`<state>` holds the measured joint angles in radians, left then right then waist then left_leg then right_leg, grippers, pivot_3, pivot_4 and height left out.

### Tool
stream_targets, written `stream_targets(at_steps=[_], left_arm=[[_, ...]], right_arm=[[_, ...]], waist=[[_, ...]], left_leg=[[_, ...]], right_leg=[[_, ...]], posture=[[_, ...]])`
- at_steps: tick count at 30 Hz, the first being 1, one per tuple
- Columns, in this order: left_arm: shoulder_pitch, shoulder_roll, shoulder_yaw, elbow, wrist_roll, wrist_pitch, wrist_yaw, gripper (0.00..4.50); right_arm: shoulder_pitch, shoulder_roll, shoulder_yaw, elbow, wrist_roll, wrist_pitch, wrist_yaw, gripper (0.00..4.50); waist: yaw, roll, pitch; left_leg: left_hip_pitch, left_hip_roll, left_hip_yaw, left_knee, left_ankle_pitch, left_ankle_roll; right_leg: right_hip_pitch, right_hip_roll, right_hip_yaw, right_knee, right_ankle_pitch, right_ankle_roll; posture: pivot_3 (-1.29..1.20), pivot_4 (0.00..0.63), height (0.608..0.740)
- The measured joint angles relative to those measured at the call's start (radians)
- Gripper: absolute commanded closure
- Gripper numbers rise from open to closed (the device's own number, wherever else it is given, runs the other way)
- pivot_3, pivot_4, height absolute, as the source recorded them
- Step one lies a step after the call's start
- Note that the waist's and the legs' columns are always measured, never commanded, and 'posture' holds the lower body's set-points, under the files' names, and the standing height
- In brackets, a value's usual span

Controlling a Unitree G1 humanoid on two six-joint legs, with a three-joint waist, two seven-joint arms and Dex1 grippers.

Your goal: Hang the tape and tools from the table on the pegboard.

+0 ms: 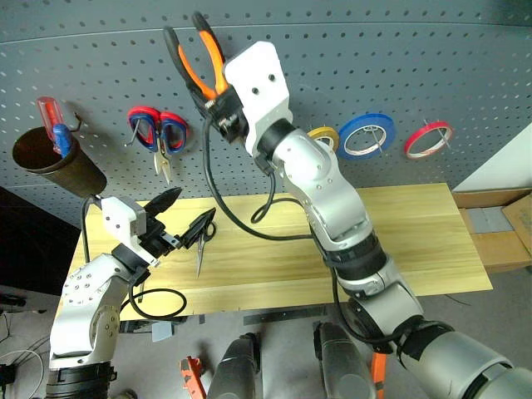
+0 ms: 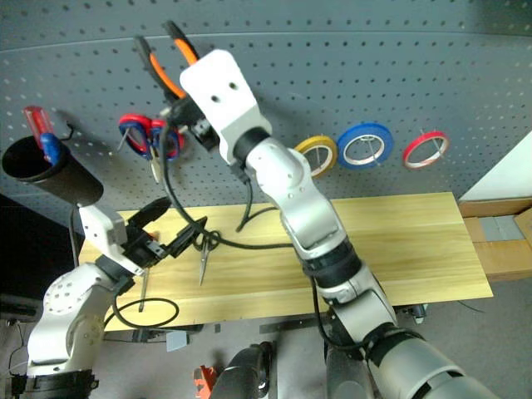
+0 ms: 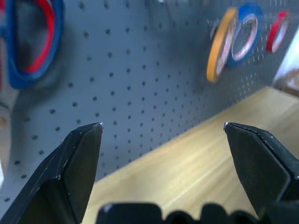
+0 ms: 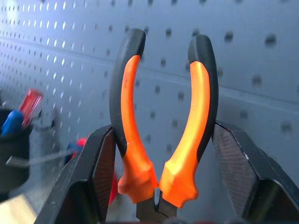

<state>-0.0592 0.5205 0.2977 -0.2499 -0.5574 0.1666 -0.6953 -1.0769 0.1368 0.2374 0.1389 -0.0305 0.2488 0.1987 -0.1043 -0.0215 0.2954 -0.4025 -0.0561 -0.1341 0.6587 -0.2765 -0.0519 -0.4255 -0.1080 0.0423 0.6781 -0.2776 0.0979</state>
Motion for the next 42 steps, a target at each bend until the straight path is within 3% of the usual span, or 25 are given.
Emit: stream_targets(at_steps=[14, 32, 38, 42], left_arm=[[-0.057, 0.002, -0.027, -0.054, -0.029, 0.048, 0.008, 0.03], [-0.085, -0.007, -0.041, -0.018, 0.032, 0.043, 0.028, 0.03], [-0.092, -0.009, -0.048, -0.013, 0.05, 0.04, 0.03, 0.03], [-0.092, -0.009, -0.053, 0.0, 0.065, 0.039, 0.03, 0.03]], right_arm=[[-0.091, -0.029, -0.04, 0.404, -0.065, -0.438, -0.046, 1.88], [0.02, -0.055, -0.018, 0.444, -0.153, -0.505, -0.095, 1.88], [0.036, -0.051, -0.017, 0.444, -0.166, -0.501, -0.11, 0.11], [0.038, -0.054, -0.017, 0.443, -0.184, -0.487, -0.123, 0.05]], waist=[[0.004, 0.0, 0.0], [0.012, 0.0, 0.0], [0.015, 0.0, 0.0], [0.018, 0.0, 0.0]], left_leg=[[0.0, -0.002, 0.001, 0.0, 0.001, -0.002], [0.0, -0.002, 0.0, 0.0, 0.001, -0.002], [0.0, -0.002, 0.0, 0.002, 0.001, -0.002], [0.001, -0.002, 0.0, 0.002, 0.002, -0.003]], right_leg=[[0.0, 0.001, 0.0, 0.001, 0.0, 0.0], [0.0, 0.001, 0.0, 0.001, 0.0, 0.0], [0.0, 0.001, 0.0, 0.002, 0.0, 0.0], [0.001, 0.001, 0.0, 0.002, 0.002, -0.003]], posture=[[0.01, 0.293, 0.74], [-0.01, 0.301, 0.74], [-0.01, 0.305, 0.74], [-0.01, 0.306, 0.74]])
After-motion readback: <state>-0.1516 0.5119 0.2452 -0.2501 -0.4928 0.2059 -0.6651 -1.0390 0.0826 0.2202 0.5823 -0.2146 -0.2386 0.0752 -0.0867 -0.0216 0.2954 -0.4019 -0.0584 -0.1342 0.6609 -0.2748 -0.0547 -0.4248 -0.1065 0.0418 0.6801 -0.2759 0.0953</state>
